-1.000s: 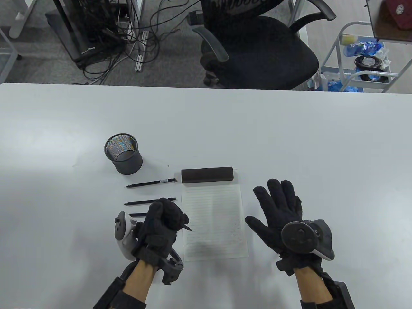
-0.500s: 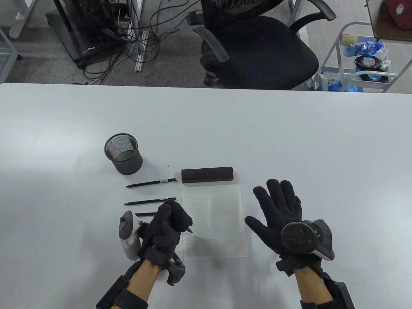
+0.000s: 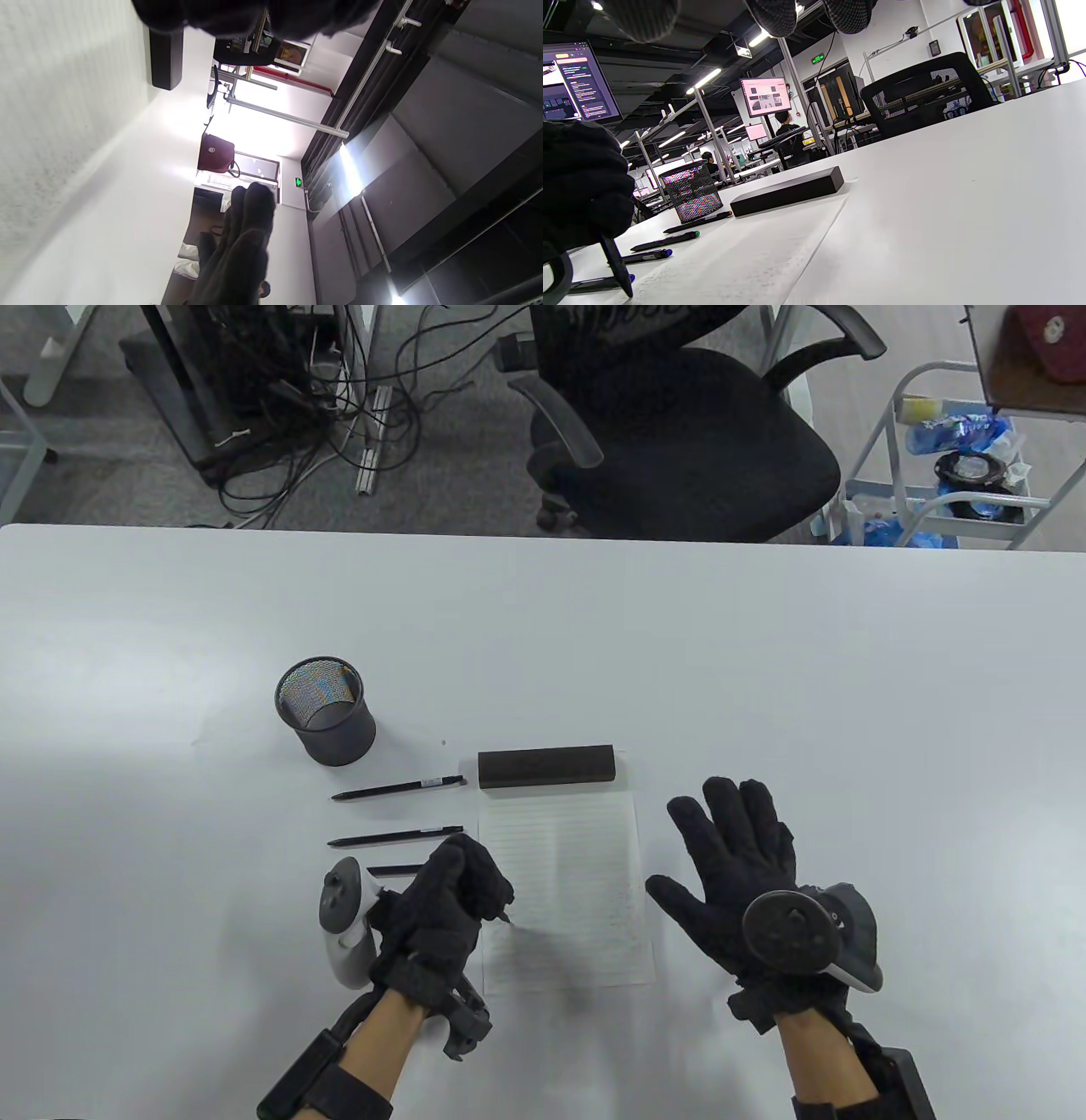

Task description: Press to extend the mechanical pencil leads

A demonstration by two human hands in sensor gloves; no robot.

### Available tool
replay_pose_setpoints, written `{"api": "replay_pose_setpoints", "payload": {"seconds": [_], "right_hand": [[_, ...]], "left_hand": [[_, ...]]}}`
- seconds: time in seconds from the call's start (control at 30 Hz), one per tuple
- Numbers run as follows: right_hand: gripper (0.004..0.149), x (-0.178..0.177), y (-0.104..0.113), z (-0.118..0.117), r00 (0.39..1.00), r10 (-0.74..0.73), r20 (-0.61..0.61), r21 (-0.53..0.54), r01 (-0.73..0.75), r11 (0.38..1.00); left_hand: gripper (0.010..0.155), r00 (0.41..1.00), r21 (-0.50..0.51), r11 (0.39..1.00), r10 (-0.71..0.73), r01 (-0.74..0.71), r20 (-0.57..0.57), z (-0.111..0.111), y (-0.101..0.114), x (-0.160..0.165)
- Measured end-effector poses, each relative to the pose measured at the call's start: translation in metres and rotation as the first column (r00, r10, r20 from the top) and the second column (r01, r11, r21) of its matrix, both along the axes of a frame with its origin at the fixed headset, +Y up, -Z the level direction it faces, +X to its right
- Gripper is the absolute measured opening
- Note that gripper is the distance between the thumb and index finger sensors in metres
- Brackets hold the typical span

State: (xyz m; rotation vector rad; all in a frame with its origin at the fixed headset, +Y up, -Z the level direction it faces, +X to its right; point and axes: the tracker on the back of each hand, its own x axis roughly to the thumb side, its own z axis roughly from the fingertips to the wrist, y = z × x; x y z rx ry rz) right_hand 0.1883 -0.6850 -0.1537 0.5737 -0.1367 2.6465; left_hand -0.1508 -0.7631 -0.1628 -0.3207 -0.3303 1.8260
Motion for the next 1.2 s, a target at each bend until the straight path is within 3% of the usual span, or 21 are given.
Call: {"api": "replay_pose_setpoints", "payload": {"seconds": [0.2,0.3,0.4,0.53,0.77,0.87,1.03,1.2], "right_hand": [[0.08,0.0,0.0,0.0,1.0,0.0,-0.002,0.003,0.0,1.0],[0.08,0.0,0.001,0.0,1.0,0.001,-0.004,0.004,-0.001,1.0],[0.08,0.0,0.001,0.0,1.0,-0.002,-0.004,0.005,0.002,1.0],[0.08,0.0,0.001,0.0,1.0,0.001,-0.003,0.004,-0.001,1.0],[0.08,0.0,0.001,0.0,1.0,-0.001,-0.005,0.009,0.001,1.0],[0.08,0.0,0.001,0.0,1.0,0.003,-0.008,0.009,-0.003,1.0],[0.08,-0.001,0.001,0.0,1.0,0.005,-0.008,0.008,-0.005,1.0],[0.08,-0.001,0.001,0.0,1.0,0.007,-0.005,0.007,-0.007,1.0]], "left_hand": [[0.047,0.999,0.014,1.0,-0.012,0.012,0.038,0.0,0.001,0.004],[0.054,0.996,0.092,0.995,-0.034,0.026,0.077,-0.001,0.016,0.006],[0.053,0.986,0.171,0.974,-0.16,0.148,0.057,0.001,0.031,0.007],[0.048,0.923,0.255,0.89,-0.382,0.379,-0.039,0.003,0.048,0.007],[0.049,0.781,0.319,0.719,-0.608,0.618,-0.141,0.011,0.067,-0.01],[0.049,0.649,0.339,0.57,-0.733,0.749,-0.203,0.017,0.075,-0.022],[0.049,0.286,0.395,0.135,-0.89,0.909,-0.355,0.03,0.087,-0.026],[0.047,0.084,0.407,-0.105,-0.904,0.907,-0.42,0.039,0.084,-0.02]]}}
